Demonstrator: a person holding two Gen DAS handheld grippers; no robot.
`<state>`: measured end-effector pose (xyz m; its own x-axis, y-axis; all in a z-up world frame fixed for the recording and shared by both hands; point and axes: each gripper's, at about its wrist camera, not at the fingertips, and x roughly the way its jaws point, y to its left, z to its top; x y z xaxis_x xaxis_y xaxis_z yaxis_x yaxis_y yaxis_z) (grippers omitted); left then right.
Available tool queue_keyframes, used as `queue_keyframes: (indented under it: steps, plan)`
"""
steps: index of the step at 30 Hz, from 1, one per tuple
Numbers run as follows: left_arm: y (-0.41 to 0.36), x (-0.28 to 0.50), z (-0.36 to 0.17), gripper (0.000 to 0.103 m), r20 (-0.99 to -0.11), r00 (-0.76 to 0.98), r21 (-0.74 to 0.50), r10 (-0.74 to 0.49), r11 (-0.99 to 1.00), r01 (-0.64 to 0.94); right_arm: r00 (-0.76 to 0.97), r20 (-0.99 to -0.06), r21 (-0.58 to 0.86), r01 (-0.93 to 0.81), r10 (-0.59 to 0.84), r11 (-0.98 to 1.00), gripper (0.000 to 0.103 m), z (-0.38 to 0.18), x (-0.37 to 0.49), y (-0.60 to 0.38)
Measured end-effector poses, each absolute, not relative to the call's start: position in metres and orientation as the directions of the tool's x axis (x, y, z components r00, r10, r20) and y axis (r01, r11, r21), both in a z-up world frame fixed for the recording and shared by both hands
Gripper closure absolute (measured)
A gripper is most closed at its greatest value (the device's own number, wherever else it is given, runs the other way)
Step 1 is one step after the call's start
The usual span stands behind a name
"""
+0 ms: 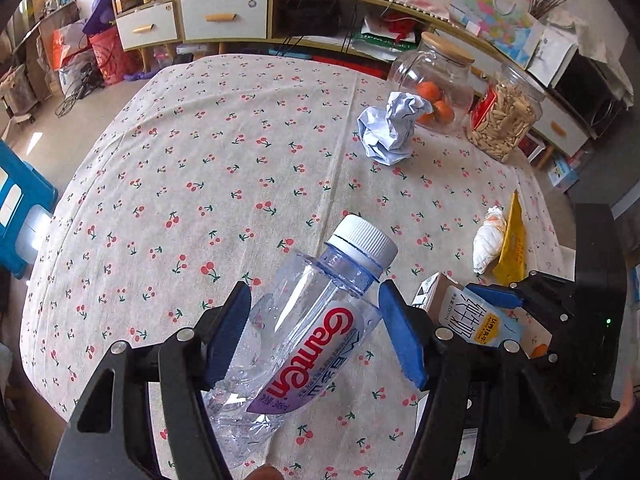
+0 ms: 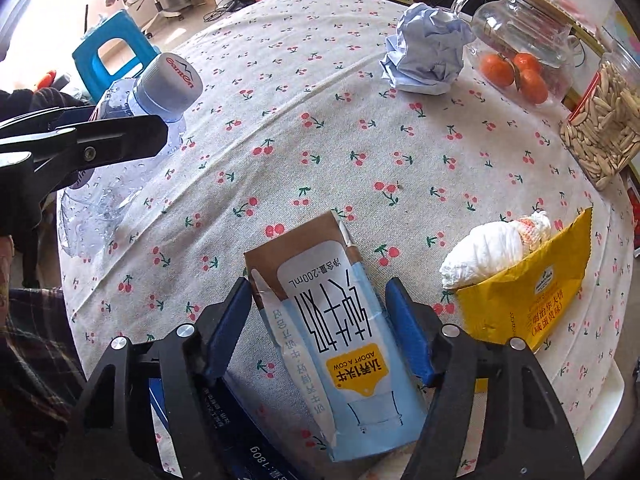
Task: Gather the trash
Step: 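Grasp the light-blue milk carton with the right tool while the left tool holds the bottle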
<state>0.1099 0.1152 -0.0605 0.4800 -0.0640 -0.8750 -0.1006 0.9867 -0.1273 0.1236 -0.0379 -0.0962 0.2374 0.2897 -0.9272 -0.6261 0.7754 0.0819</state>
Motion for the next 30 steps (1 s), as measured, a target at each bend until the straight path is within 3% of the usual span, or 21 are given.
queue_keyframes:
  steps: [13, 14, 15, 16, 21, 22, 23, 24, 25, 30]
  plan:
    - [0.139, 0.102, -0.041, 0.038, -0.811, 0.583, -0.198, -0.045, 0.959, -0.201, 0.495, -0.767, 0.097, -0.541, 0.409, 0.835, 0.045, -0.031, 0.127, -0.047]
    - [0.139, 0.102, -0.040, 0.038, -0.805, 0.592, -0.202, -0.043, 0.958, -0.206, 0.517, -0.749, 0.095, -0.534, 0.413, 0.840, 0.047, -0.028, 0.128, -0.047]
    - [0.139, 0.101, -0.038, 0.039, -0.798, 0.601, -0.205, -0.039, 0.956, -0.210, 0.524, -0.743, 0.100, -0.529, 0.417, 0.842, 0.074, -0.024, 0.128, -0.047]
    - [0.139, 0.100, -0.036, 0.039, -0.791, 0.611, -0.206, -0.034, 0.955, -0.214, 0.531, -0.734, 0.113, -0.519, 0.424, 0.847, 0.084, -0.023, 0.130, -0.048]
    - [0.135, 0.098, -0.028, 0.039, -0.754, 0.656, -0.208, -0.016, 0.954, -0.216, 0.561, -0.711, 0.114, -0.503, 0.424, 0.857, 0.081, -0.023, 0.133, -0.049]
    - [0.135, 0.098, -0.027, 0.039, -0.751, 0.660, -0.208, -0.013, 0.954, -0.218, 0.559, -0.718, 0.119, -0.488, 0.414, 0.865, 0.079, -0.026, 0.135, -0.051]
    - [0.136, 0.098, -0.026, 0.039, -0.750, 0.662, -0.208, -0.011, 0.953, -0.220, 0.558, -0.723, 0.129, -0.469, 0.406, 0.874, 0.070, -0.028, 0.137, -0.053]
    - [0.138, 0.098, -0.026, 0.039, -0.749, 0.662, -0.211, -0.009, 0.951, -0.225, 0.557, -0.727, 0.140, -0.450, 0.400, 0.882, 0.038, -0.030, 0.139, -0.056]
    - [0.140, 0.099, -0.026, 0.039, -0.750, 0.662, -0.216, -0.008, 0.948, -0.233, 0.556, -0.727, 0.158, -0.436, 0.403, 0.886, 0.017, -0.031, 0.140, -0.059]
    - [0.153, 0.098, -0.021, 0.039, -0.750, 0.662, -0.232, 0.005, 0.935, -0.270, 0.482, -0.778, 0.248, -0.353, 0.402, 0.902, 0.016, -0.041, 0.154, -0.057]
